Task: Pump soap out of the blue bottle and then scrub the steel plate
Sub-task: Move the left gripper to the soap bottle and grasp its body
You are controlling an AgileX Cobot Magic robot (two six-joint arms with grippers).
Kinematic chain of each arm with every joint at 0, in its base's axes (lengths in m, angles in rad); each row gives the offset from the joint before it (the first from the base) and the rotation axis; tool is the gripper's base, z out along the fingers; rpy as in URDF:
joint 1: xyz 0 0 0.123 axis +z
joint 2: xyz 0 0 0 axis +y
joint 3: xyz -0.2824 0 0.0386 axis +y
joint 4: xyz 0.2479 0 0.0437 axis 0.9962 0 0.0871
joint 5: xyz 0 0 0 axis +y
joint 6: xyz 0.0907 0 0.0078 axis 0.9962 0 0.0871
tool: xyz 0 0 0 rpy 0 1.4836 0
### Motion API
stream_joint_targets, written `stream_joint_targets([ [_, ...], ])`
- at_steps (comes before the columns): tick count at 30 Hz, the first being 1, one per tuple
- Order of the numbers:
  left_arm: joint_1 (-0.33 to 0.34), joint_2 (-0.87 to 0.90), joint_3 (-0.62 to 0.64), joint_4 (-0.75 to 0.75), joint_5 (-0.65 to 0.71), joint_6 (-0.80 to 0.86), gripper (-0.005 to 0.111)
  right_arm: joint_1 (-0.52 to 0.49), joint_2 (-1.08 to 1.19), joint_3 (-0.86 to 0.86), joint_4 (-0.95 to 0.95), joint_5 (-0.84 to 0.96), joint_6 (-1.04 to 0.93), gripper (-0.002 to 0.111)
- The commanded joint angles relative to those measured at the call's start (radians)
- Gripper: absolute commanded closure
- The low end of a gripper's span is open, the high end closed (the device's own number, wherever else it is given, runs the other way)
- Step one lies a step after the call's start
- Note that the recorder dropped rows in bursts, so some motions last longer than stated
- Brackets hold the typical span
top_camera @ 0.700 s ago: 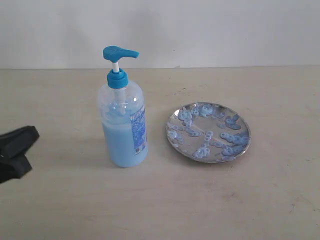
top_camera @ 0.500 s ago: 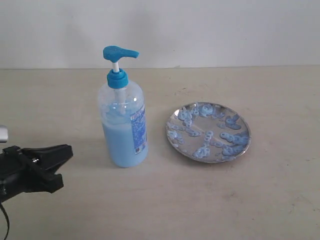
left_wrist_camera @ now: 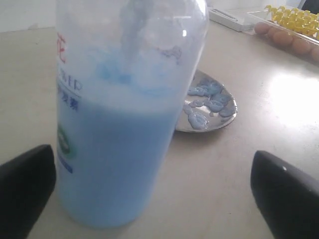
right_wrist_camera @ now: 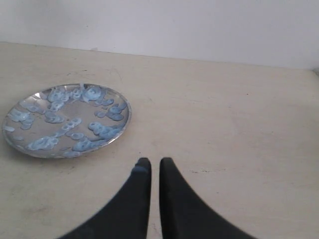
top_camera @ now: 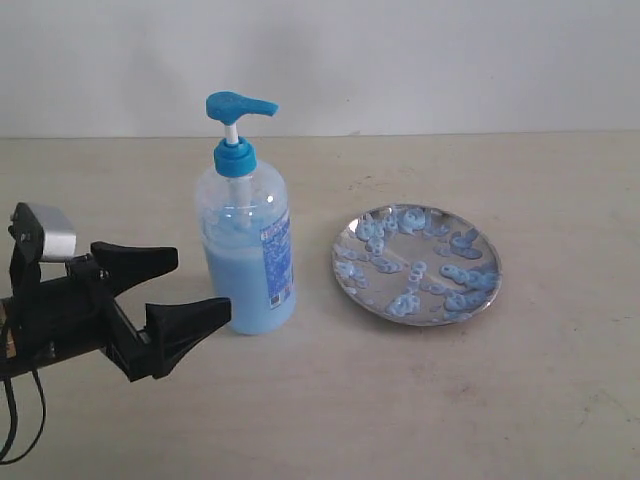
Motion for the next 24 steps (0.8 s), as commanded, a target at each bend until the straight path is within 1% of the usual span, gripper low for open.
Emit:
stream_joint_targets([
  [1, -0.004, 0.003, -0.003, -0.003, -0.012, -0.001, -0.001, -0.001, -0.005, -0.003, -0.001, -0.012, 0.004, 0.106],
  [4, -0.004, 0.003, -0.003, -0.034, -0.012, 0.005, -0.001, -0.001, -0.005, -0.003, -0.001, -0.012, 0.004, 0.106],
  [8, -0.004, 0.003, -0.01, -0.11, -0.012, 0.133, -0.001, -0.001, -0.005, -0.003, -0.001, -0.012, 0.004, 0.106],
  [10, -0.004, 0.003, -0.034, -0.118, -0.012, 0.154, -0.001, -0.001, -0.005, -0.003, -0.001, -0.012, 0.004, 0.106],
  [17, -0.004, 0.003, -0.134, -0.081, -0.012, 0.141, -0.001, -0.001, -0.005, -0.003, 0.006, -0.067, 0.003, 0.106],
  [20, -0.004, 0.008, -0.166, -0.073, -0.012, 0.139, -0.001, -0.001, -0.005, -0.003, 0.047, -0.114, 0.052, 0.106],
  [24, -0.004, 0.043, -0.189, -0.032, -0.012, 0.093, -0.001, -0.001, -0.005, -0.003, 0.082, -0.181, 0.129, 0.106],
])
